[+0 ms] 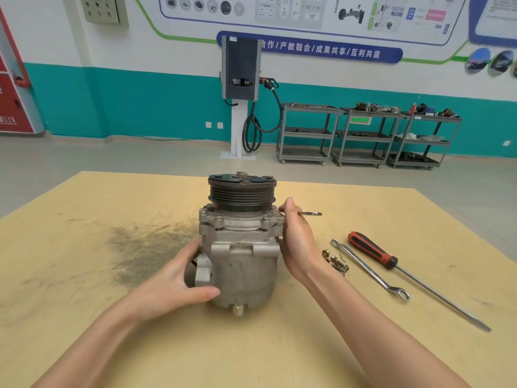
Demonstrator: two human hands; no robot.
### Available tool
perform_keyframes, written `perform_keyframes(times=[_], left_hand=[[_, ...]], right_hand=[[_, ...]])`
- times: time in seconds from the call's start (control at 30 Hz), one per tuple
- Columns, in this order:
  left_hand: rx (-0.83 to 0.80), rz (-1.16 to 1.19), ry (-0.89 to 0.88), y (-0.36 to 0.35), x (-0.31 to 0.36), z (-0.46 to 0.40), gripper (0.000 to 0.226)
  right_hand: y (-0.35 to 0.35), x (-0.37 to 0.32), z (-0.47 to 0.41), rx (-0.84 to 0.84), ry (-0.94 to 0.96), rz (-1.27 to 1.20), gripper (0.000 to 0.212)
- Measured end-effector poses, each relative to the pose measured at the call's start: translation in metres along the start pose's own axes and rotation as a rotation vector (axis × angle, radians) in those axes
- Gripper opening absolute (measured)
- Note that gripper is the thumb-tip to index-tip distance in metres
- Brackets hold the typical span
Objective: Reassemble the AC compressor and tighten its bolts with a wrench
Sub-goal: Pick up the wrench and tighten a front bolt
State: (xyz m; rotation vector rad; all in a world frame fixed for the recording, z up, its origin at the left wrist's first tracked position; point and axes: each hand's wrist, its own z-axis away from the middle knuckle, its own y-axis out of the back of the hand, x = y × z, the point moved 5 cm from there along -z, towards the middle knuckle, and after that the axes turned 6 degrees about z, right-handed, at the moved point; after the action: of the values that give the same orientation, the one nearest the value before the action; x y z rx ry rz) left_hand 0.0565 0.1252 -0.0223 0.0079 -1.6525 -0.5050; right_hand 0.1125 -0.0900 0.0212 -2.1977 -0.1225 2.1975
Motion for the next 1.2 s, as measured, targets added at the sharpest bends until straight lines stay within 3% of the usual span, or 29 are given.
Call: perform_keyframes(times=[0.13, 0.2, 0.3, 0.37, 0.43, 0.5, 0.57, 0.67, 0.77, 0.87, 1.0, 1.07, 1.13, 1.2], left_hand=[[-0.221, -0.043, 0.101, 0.027, -0.011, -0.017, 0.124], [-0.268, -0.101, 0.129, 0.036, -0.01, -0.022, 0.126], [-0.176, -0.18, 0.082, 0.05, -0.005, -0.028, 0.109], [-0.038, -0.182, 0.009, 0.059, -0.001, -0.024, 0.097], [0.032, -0.111, -0.02, 0.057, 0.004, -0.012, 0.106], [0.051, -0.005, -0.015, 0.043, 0.008, 0.001, 0.132], [0.12, 0.059, 0.024, 0.024, 0.007, 0.01, 0.149], [0.275, 0.028, 0.064, -0.01, 0.006, 0.018, 0.162], [0.399, -0.085, 0.028, -0.029, 0.006, 0.019, 0.167], [0.447, -0.103, 0.02, -0.035, 0.005, 0.011, 0.167], [0.529, -0.099, -0.03, -0.04, 0.005, 0.009, 0.153], [0.547, -0.097, -0.04, -0.041, 0.004, 0.01, 0.151], [0.551, -0.091, -0.043, -0.041, 0.003, 0.01, 0.15], [0.556, -0.091, -0.045, -0.041, 0.003, 0.011, 0.15]], right_hand=[[0.0, 0.008, 0.012, 0.075, 0.051, 0.035, 0.04], [0.001, 0.012, 0.015, 0.12, 0.075, -0.005, 0.033], [0.003, 0.017, 0.021, 0.167, 0.089, -0.031, 0.042], [0.007, 0.023, 0.026, 0.186, 0.118, -0.019, 0.033], [0.012, 0.024, 0.029, 0.178, 0.131, 0.013, 0.034], [0.019, 0.021, 0.029, 0.156, 0.176, 0.08, 0.039], [0.031, 0.014, 0.029, 0.168, 0.253, 0.195, 0.044], [0.052, 0.008, 0.031, 0.175, 0.358, 0.432, 0.027], [0.066, 0.016, 0.031, 0.103, 0.424, 0.863, 0.019], [0.063, 0.028, 0.029, -0.022, 0.489, 1.318, 0.035], [0.051, 0.04, 0.026, -0.145, 0.513, 1.586, 0.045], [0.051, 0.047, 0.024, -0.213, 0.464, 1.708, 0.063], [0.051, 0.051, 0.022, -0.241, 0.432, 1.753, 0.076], [0.05, 0.053, 0.02, -0.24, 0.423, 1.751, 0.072]])
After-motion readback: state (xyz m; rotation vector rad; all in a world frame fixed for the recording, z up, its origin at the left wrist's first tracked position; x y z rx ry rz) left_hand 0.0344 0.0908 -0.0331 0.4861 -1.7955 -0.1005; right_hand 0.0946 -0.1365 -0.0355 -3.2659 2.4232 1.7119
